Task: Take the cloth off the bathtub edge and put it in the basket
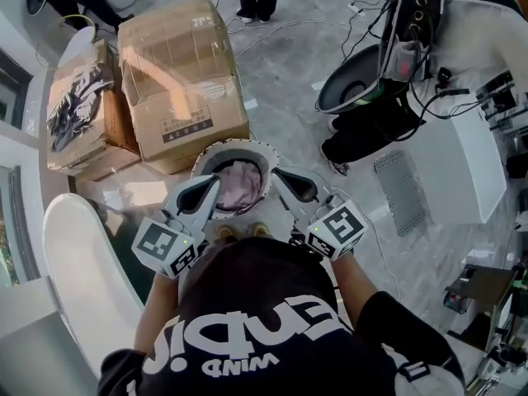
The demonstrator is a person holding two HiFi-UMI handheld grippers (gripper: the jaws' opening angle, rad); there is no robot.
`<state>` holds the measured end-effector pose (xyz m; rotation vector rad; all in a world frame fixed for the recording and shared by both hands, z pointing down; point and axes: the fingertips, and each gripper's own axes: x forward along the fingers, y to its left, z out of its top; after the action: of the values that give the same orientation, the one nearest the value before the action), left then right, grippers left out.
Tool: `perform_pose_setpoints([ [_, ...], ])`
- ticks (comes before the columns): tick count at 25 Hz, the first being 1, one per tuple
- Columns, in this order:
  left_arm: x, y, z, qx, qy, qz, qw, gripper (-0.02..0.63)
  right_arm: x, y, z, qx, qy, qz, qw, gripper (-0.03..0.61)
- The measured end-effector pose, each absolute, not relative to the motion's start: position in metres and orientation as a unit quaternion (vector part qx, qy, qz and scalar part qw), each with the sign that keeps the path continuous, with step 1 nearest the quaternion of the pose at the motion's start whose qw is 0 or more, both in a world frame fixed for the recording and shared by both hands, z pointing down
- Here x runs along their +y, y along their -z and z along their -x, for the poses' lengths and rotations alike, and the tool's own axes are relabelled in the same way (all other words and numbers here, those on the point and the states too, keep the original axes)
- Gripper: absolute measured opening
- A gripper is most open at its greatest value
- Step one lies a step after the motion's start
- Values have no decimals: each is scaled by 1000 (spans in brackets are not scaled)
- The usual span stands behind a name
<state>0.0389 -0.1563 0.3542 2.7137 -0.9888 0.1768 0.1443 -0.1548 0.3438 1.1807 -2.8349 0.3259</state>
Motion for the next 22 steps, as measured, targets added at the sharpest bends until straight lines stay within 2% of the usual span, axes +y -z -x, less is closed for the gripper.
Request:
perform_pose_setpoints([
  [22, -147, -358, -28, -373, -69, -919, 110, -3, -144, -335, -135, -916, -77, -394, 30, 6],
])
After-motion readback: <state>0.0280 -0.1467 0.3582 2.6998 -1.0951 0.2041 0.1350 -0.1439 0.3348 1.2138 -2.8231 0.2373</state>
